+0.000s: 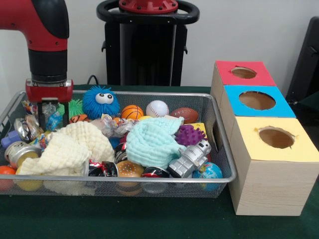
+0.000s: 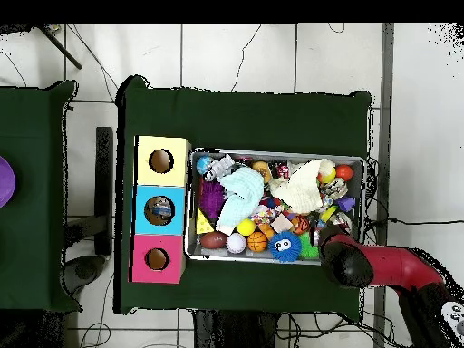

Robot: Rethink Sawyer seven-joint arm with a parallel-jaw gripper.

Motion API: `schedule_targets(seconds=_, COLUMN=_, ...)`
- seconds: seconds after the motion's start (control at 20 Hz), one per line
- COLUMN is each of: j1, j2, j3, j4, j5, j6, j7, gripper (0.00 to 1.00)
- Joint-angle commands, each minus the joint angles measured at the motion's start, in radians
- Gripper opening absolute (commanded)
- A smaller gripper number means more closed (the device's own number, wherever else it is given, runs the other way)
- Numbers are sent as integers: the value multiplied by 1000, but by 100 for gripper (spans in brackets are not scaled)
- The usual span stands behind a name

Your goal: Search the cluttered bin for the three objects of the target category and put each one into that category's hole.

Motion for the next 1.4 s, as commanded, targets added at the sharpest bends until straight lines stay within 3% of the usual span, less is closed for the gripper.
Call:
schedule_targets(seconds=0.05, j1=1, j2=4, j3=63, j4=57, j5=-49, j6=37, j7=-92, gripper=100)
schedule_targets(seconds=0.4, j1=-7, j2=11, j3=77, j4=48, j5=-39, j6=46, j7=-99, gripper=100)
schedule_targets(seconds=0.45, j1=-6, j2=10, j3=76, j4=47, j5=-38, j6=47, j7=-97, gripper=0)
schedule_targets(seconds=1.4, j1=32, j2=-36, j3=73, j4=51, j5=-18, j6=72, j7=-81, gripper=0)
